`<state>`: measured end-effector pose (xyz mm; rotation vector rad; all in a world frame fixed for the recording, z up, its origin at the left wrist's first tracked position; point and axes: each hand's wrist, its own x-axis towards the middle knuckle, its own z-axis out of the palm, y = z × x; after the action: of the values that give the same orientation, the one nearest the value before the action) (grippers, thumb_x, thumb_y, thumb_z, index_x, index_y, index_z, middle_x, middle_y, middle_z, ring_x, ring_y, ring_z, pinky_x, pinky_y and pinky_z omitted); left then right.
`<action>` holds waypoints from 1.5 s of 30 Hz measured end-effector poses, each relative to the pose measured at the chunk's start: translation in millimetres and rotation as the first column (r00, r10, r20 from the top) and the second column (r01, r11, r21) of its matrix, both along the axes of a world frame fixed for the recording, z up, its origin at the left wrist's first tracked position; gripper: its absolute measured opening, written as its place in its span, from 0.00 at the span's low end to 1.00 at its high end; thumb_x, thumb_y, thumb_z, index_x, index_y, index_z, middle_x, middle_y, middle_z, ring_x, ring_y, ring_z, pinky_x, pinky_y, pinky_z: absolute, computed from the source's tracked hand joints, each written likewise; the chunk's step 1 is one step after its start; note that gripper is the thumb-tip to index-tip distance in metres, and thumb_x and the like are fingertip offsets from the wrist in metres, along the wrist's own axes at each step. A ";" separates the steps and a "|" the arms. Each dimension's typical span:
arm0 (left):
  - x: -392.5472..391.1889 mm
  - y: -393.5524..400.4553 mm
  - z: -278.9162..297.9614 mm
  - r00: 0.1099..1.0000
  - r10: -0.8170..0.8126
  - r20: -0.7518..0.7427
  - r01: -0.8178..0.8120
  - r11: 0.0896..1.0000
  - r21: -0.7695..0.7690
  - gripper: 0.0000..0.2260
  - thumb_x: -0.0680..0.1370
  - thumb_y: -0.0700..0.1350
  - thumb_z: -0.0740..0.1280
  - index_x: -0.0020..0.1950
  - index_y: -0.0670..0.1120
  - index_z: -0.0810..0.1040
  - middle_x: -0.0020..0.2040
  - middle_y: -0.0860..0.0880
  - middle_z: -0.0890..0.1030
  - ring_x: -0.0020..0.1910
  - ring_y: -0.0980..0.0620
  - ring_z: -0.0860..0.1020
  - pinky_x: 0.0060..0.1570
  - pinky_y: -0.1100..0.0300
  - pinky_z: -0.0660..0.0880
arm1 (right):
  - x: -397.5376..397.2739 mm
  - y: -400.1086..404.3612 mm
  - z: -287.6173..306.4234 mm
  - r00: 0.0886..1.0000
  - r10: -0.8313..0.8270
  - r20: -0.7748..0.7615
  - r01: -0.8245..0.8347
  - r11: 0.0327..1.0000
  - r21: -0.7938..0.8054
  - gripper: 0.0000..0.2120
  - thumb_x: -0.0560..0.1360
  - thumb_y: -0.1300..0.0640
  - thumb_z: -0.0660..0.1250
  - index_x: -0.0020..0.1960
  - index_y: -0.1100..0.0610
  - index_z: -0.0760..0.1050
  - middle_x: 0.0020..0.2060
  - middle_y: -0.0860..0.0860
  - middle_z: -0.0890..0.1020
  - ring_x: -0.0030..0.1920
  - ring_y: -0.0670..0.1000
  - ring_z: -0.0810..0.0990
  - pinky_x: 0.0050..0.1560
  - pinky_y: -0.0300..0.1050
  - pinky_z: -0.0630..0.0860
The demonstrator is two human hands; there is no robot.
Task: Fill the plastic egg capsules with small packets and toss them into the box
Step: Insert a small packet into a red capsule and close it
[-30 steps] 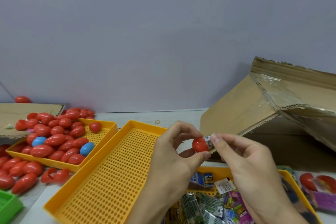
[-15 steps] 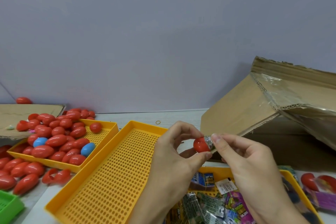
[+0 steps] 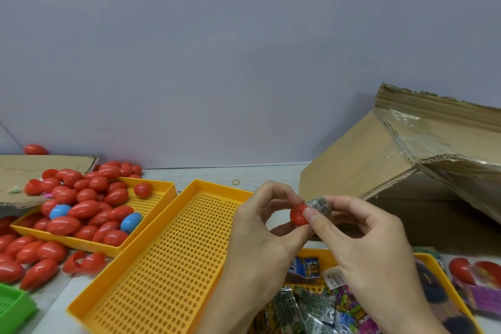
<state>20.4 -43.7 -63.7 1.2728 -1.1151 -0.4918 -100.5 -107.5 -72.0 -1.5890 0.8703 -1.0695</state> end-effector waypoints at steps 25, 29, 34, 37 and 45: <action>-3.0 0.1 3.6 0.998 -0.021 -0.066 0.022 1.000 0.014 0.08 0.71 0.50 0.73 0.47 0.48 0.82 0.45 0.50 0.84 0.49 0.50 0.83 0.49 0.59 0.80 | -2.1 -2.2 -2.7 0.999 0.029 -0.031 -0.032 0.996 -0.079 0.14 0.64 0.40 0.69 0.47 0.43 0.81 0.38 0.42 0.84 0.41 0.41 0.83 0.41 0.39 0.80; -1.3 -1.2 1.7 0.995 0.010 -0.102 -0.008 1.000 0.018 0.03 0.74 0.42 0.73 0.45 0.44 0.82 0.43 0.48 0.84 0.43 0.53 0.84 0.44 0.61 0.80 | -0.4 -1.7 -4.3 0.998 -0.002 -0.061 -0.008 0.987 -0.161 0.12 0.65 0.42 0.70 0.47 0.43 0.81 0.40 0.40 0.82 0.43 0.41 0.81 0.40 0.35 0.78; -0.9 -2.2 -1.0 0.981 0.034 -0.193 -0.030 0.999 0.026 0.03 0.76 0.38 0.72 0.43 0.44 0.83 0.43 0.48 0.85 0.43 0.49 0.85 0.47 0.55 0.83 | 0.7 -1.4 -5.8 0.996 0.005 -0.093 -0.026 0.973 -0.228 0.08 0.71 0.51 0.74 0.48 0.41 0.80 0.46 0.36 0.80 0.47 0.42 0.80 0.44 0.39 0.78; -1.2 -3.5 -2.5 0.964 0.052 -0.260 -0.048 0.999 0.020 0.03 0.76 0.38 0.72 0.42 0.43 0.82 0.42 0.49 0.84 0.41 0.50 0.85 0.44 0.55 0.83 | 1.6 1.0 -6.6 0.994 0.016 -0.104 -0.042 0.966 -0.254 0.15 0.68 0.48 0.75 0.52 0.38 0.77 0.49 0.36 0.80 0.50 0.41 0.79 0.45 0.41 0.76; -2.1 -6.7 -4.6 0.949 0.013 -0.315 -0.003 0.999 0.032 0.05 0.75 0.44 0.73 0.42 0.44 0.81 0.39 0.49 0.81 0.38 0.53 0.81 0.38 0.57 0.78 | 4.9 2.5 -8.8 0.989 -0.080 -0.124 0.024 0.915 -0.402 0.36 0.61 0.49 0.79 0.60 0.30 0.63 0.49 0.36 0.76 0.53 0.37 0.75 0.44 0.29 0.71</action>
<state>18.3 -50.4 -68.3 1.1759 -0.8350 -0.6829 -95.6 -105.0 -80.7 -2.0100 0.8228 -1.2449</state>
